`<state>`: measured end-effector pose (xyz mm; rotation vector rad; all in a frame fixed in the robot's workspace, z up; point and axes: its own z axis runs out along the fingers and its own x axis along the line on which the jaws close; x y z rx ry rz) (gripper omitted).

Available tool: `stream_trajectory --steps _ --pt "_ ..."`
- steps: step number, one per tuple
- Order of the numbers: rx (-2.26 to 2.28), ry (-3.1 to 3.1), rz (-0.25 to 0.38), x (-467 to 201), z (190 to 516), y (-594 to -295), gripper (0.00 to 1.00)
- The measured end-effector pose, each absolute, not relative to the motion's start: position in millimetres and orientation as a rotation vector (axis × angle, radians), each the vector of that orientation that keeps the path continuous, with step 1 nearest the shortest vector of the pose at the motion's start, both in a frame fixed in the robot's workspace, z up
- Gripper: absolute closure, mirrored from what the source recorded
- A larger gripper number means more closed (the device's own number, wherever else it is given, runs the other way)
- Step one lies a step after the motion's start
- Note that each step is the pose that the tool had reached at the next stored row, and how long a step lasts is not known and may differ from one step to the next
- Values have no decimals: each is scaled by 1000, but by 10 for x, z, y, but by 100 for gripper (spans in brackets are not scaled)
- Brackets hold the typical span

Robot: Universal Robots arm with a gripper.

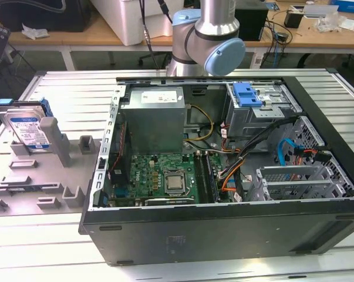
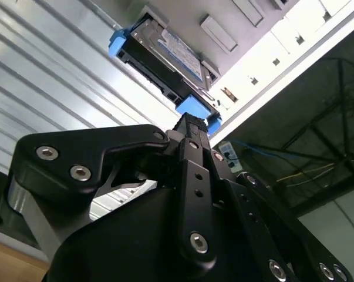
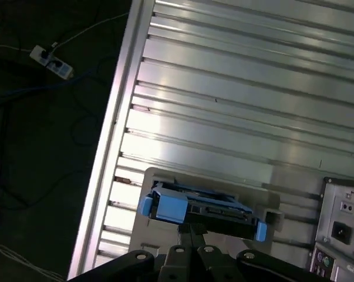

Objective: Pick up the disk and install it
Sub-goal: 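Pick up the disk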

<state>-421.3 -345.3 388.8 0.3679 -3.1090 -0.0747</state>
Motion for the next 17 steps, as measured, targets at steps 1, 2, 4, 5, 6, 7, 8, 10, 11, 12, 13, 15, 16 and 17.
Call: stream_trajectory --steps 1,2,4,5,6,7,8,10,11,12,13,15,16,17 --pt "397 -3105 -75 -4213 3888 -3453 89" --pt "441 -3098 -74 -4213 3888 -3453 89" --pt "512 -3085 -74 -4212 3887 -3453 89" --pt "563 -3075 -74 -4212 3887 -3453 89" --pt "589 -3070 -74 -4212 3887 -3453 89" --pt "633 -3060 -73 -4211 3886 -3453 89" --pt "663 -3053 -73 -4211 3886 -3453 89" --pt "713 -3041 -73 -4210 3886 -3453 89" --pt "735 -3035 -73 -4210 3886 -3452 89" --pt "777 -3024 -72 -4209 3886 -3452 89" --pt "806 -3016 -72 -4208 3886 -3452 89" --pt "857 -3001 -71 -4206 3886 -3452 89" --pt "878 -2994 -71 -4205 3886 -3453 89" --pt "927 -2978 -71 -4202 3886 -3453 89"
